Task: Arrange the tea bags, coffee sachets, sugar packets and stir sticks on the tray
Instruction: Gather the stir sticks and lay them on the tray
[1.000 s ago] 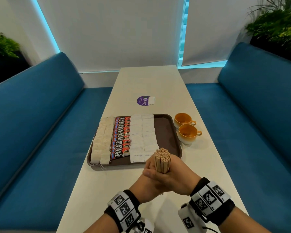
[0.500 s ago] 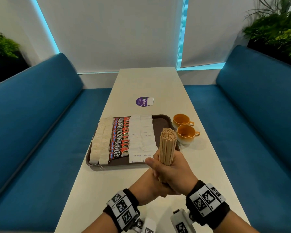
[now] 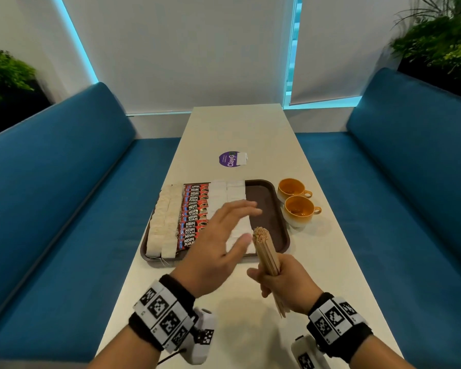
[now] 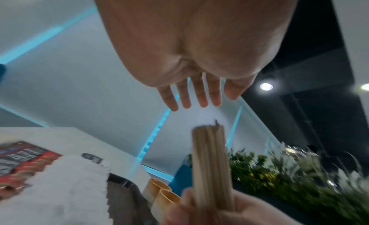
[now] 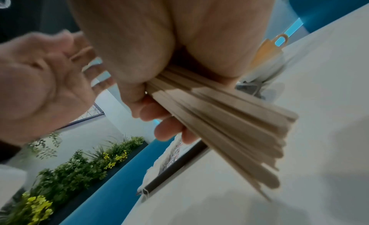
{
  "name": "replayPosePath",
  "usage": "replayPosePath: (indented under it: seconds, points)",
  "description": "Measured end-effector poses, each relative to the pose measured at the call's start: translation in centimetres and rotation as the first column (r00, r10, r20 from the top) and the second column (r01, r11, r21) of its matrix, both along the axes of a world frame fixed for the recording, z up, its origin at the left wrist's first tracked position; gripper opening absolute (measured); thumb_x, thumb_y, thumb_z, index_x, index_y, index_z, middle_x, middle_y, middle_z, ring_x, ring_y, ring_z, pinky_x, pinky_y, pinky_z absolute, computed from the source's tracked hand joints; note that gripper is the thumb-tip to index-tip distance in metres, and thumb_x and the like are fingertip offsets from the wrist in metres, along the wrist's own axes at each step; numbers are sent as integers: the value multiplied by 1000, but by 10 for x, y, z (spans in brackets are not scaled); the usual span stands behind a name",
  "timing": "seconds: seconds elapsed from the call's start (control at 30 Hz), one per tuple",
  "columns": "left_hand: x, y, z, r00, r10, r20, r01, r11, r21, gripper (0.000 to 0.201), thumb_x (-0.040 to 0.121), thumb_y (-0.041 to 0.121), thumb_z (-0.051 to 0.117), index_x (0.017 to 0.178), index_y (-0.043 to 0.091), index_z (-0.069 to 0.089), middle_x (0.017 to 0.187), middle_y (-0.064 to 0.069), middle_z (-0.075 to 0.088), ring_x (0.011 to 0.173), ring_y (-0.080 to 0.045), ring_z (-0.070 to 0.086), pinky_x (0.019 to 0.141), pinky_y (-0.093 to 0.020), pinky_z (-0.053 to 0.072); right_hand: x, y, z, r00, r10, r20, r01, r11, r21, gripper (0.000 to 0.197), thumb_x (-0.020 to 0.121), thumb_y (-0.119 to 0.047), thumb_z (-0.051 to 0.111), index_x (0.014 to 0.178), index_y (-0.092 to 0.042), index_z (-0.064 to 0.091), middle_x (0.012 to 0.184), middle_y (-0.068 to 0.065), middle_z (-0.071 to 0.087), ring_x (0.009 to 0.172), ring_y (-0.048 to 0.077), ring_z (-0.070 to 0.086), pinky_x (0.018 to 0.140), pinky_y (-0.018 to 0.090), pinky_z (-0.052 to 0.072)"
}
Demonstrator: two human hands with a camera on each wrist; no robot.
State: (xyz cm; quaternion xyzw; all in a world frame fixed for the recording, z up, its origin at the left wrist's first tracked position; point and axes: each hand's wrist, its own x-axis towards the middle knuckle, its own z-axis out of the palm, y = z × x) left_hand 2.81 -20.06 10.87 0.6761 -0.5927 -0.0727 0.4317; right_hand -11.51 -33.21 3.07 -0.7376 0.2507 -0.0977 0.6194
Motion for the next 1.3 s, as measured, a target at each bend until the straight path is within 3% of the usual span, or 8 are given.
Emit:
replayPosePath:
  seconds: [0.17,0.33,0.47,0.63,0.87,1.03,1.2,1.3]
  points:
    - [-15,-22,-21,995,-90,49,80,981,178,38,109,33,39,143,23,53,150,13,44,147,0,26,121,-31,28,8,11,5,998,56,-35,-57,998,-29,22,92,-3,64,71,-7,61,55,5,61,47,16,57,52,26,51]
    - [0,-25,-30,995,-29,-97,47,982,185,56,105,48,43,158,36,29,160,23,26,151,2,19,120,-18,20,17,1,3,999,-48,1,48,995,88,30,91,-29,76,87,-1,65,58,7,59,48,23,52,49,33,49]
    - [28,-18,-67,986,164,-20,-156,963,220,34,103,36,56,136,36,57,133,21,52,130,3,42,112,-23,34,38,-39,8,964,-262,-44,265,961,78,45,82,-40,82,101,-4,63,68,7,64,52,18,59,53,30,56]
    - [64,1,-110,899,376,226,-438,746,501,22,90,20,63,108,29,73,104,17,55,107,-11,53,96,-28,48,81,-88,0,939,-285,-192,281,959,-48,33,86,-25,81,107,-15,58,92,12,69,62,19,65,57,30,61]
    - [77,14,-122,873,429,231,-484,717,502,19,95,34,66,113,37,73,111,24,59,104,-1,44,94,-18,41,146,-130,-17,824,-271,-497,194,960,-202,40,85,-31,80,109,-12,53,100,10,70,87,26,74,80,39,63]
    - [84,13,-122,873,442,204,-478,696,536,18,96,41,64,112,44,72,107,31,51,104,-2,41,91,-15,36,174,-142,-19,736,-319,-597,94,921,-377,20,92,-26,71,87,-13,56,86,4,64,72,18,64,57,25,48]
    - [89,9,-123,884,428,188,-453,688,567,19,96,40,64,113,44,72,106,32,47,104,-1,38,83,-11,27,192,-152,-28,719,-378,-583,75,876,-476,29,89,-26,76,108,-10,59,83,2,57,66,16,55,48,23,39]
    - [90,9,-124,892,411,187,-439,690,575,21,98,39,60,116,44,70,100,35,40,103,-1,36,76,-5,27,198,-157,-29,719,-367,-590,45,872,-488,34,87,-28,79,106,-11,57,83,1,56,69,15,56,51,22,40]
